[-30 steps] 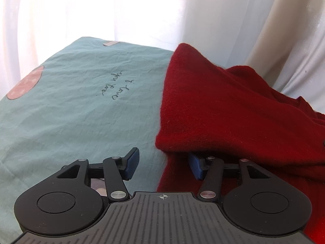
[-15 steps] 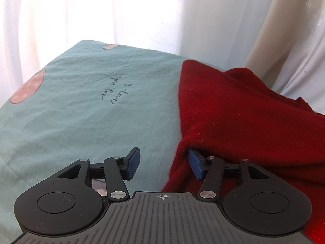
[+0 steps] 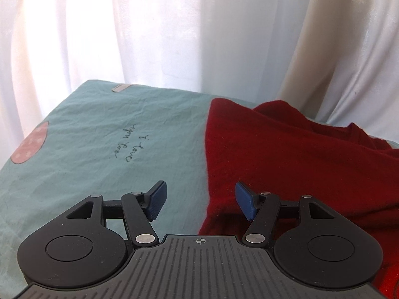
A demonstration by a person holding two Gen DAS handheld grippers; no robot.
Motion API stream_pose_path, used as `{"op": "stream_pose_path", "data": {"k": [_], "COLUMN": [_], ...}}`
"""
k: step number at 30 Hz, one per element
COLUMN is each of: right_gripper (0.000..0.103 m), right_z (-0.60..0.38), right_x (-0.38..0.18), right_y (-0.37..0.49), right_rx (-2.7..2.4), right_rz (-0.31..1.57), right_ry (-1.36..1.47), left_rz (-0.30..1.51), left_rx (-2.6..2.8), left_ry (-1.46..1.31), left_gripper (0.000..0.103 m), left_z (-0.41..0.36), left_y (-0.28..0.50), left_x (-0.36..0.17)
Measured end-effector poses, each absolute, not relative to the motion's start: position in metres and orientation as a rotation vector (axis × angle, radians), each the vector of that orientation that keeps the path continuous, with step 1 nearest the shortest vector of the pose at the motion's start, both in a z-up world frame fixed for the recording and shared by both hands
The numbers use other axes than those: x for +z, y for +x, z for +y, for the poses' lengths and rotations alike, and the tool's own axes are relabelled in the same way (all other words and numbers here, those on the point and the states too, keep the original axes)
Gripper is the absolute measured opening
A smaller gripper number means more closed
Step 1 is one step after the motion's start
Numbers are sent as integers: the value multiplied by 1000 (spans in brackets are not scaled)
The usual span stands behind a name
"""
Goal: Fold small clothes
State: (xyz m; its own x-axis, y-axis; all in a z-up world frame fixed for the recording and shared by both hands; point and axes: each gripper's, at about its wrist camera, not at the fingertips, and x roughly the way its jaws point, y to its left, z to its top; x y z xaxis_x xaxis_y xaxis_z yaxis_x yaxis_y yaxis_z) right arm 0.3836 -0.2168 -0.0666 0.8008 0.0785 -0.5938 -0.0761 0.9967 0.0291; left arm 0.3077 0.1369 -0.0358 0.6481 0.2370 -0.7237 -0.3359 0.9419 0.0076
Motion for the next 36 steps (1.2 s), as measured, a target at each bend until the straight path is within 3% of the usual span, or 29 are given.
{"op": "stream_pose_path", "data": {"k": [5, 7, 9, 16, 20, 25, 32, 33, 34, 36], "right_gripper": [12, 28, 31, 31, 28, 29, 29, 31, 46, 49], "right_z": [-221, -223, -221, -180, -148, -161, -183, -185, -185, -194], "right_x": [-75, -66, -56, -39, -61, -68, -55, -53, -54, -47], "right_y": [386, 386, 381, 380, 394, 401, 372, 366, 362, 351], "right_rx": [64, 40, -12, 102, 266, 246, 159, 110, 46, 20], "right_rz": [666, 663, 623, 520, 634, 684, 675, 666, 659, 649], "right_ry": [-39, -34, -55, -116, -188, -150, -211, -260, -334, -318], "left_rz": [857, 847, 823, 869, 854, 870, 939, 969, 951, 951], "left_rx": [305, 302, 289, 211, 197, 231, 267, 296, 313, 321], "left_ry": [-116, -107, -76, -72, -48, -29, -87, -69, -63, -38], "left_gripper": [70, 69, 70, 70, 71, 87, 85, 85, 84, 84], "left_z": [131, 129, 124, 102, 98, 107, 127, 129, 130, 130], "left_y": [324, 325, 328, 364, 360, 350, 295, 288, 277, 263], "left_x": [-55, -55, -50, -65, -75, -75, -77, -81, -82, -80]}}
